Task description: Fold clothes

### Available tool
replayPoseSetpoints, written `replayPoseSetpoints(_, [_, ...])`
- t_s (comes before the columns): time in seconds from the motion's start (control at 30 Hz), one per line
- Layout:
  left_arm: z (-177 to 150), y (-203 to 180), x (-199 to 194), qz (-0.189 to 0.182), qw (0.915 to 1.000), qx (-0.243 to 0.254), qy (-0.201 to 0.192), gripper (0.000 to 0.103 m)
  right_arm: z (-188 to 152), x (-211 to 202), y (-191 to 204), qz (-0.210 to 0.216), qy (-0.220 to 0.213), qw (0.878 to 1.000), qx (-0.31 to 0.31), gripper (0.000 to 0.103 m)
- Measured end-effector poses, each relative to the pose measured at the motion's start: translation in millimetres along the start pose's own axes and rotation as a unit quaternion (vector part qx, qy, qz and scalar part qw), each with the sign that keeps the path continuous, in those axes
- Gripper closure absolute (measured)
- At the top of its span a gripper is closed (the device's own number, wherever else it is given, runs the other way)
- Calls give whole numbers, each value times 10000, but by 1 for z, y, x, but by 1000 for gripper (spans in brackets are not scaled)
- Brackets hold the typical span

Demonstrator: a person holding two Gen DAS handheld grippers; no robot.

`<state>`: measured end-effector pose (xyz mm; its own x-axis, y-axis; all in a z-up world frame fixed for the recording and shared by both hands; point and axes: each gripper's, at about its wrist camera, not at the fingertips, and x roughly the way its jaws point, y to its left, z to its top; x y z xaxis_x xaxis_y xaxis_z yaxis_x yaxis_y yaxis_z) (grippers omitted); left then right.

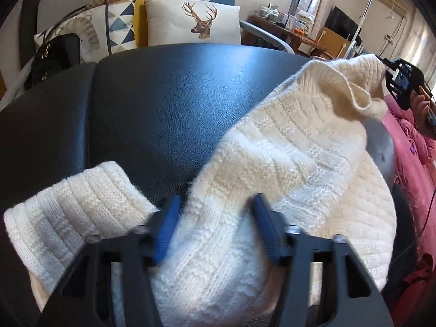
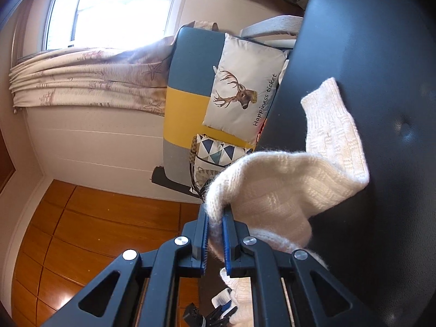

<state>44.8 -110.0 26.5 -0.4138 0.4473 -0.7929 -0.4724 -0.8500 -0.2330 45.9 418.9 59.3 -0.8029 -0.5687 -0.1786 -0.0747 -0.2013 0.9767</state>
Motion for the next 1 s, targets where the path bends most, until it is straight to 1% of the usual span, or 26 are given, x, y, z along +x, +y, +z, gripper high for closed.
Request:
replayPoseSetpoints(0.03, [-1, -1, 3, 21, 10000, 5, 5, 83, 0, -2, -1, 7, 1, 10000, 3, 95])
replayPoseSetpoints(0.17, [3, -8, -27, 15, 9988, -46, -483, 88, -3, -5, -1, 99, 4, 9999, 39, 95])
replayPoseSetpoints(0.2, [5, -8, -39, -25, 9975, -116, -690, 89, -4, -6, 0, 139, 3, 9999, 45, 95])
replayPoseSetpoints(0.23, [8, -8, -56, -58, 9948, -202, -997, 91, -5, -7, 2, 197, -9, 9998, 46, 95])
replayPoseSetpoints(0.27, [11, -7, -74, -90, 9910, -288, -1304, 92, -7, -8, 4, 265, -25, 9996, 44, 95])
replayPoseSetpoints(0.33, [19, -10, -116, -96, 9796, -362, -1973, 92, -10, -12, 14, 443, -50, 9990, -1, 95])
replayPoseSetpoints(0.4, [28, -17, -160, -46, 9664, -275, -2555, 92, -14, -15, 27, 640, -50, 9979, -106, 95])
replayPoseSetpoints(0.43, [32, -20, -182, 0, 9588, -215, -2831, 101, -16, -17, 35, 742, -40, 9971, -163, 95])
replayPoseSetpoints(0.47, [34, -23, -201, 30, 9506, -188, -3098, 103, -18, -19, 44, 860, -34, 9960, -221, 95])
replayPoseSetpoints(0.53, [37, -21, -251, -54, 9263, -279, -3757, 103, -23, -26, 65, 1147, -60, 9928, -342, 95])
replayPoseSetpoints(0.57, [38, -19, -276, -103, 9123, -318, -4081, 103, -26, -30, 75, 1294, -76, 9907, -403, 95])
replayPoseSetpoints(0.6, [38, -18, -296, -144, 9034, -308, -4274, 103, -28, -33, 86, 1362, -65, 9893, -520, 98])
replayPoseSetpoints(0.63, [40, -17, -309, -168, 8989, -259, -4372, 103, -31, -36, 98, 1392, -41, 9880, -662, 98])
replayPoseSetpoints(0.67, [39, -16, -317, -132, 8981, -201, -4392, 103, -34, -38, 109, 1422, -18, 9866, -805, 98])
replayPoseSetpoints(0.7, [39, -15, -317, -87, 9027, -158, -4299, 103, -37, -41, 121, 1451, 6, 9849, -948, 98])
replayPoseSetpoints(0.73, [40, -14, -307, -37, 9137, -132, -4062, 102, -40, -41, 125, 1483, 31, 9839, -993, 98])
replayPoseSetpoints(0.77, [40, -13, -288, 43, 9263, -158, -3763, 100, -41, -40, 126, 1517, 57, 9834, -992, 99])
replayPoseSetpoints(0.8, [40, -13, -268, 122, 9380, -184, -3460, 88, -43, -39, 127, 1550, 82, 9829, -990, 103])
replayPoseSetpoints(0.83, [40, -13, -248, 201, 9485, -211, -3154, 70, -44, -39, 125, 1561, 74, 9831, -954, 103])
replayPoseSetpoints(0.87, [40, -12, -229, 279, 9580, -237, -2844, 62, -44, -39, 122, 1488, 47, 9844, -937, 103])
replayPoseSetpoints(0.9, [34, -13, -203, 244, 9659, -276, -2564, 54, -45, -39, 118, 1378, 17, 9860, -936, 103])
replayPoseSetpoints(0.93, [27, -14, -178, 207, 9729, -315, -2282, 54, -45, -37, 114, 1191, 45, 9877, -1016, 101])
replayPoseSetpoints(0.97, [17, -15, -152, 39, 9791, -372, -2001, 54, -46, -36, 110, 965, 99, 9888, -1136, 100])
replayPoseSetpoints(1.0, [15, -16, -129, -30, 9834, -443, -1760, 54, -47, -34, 107, 738, 154, 9892, -1254, 99])
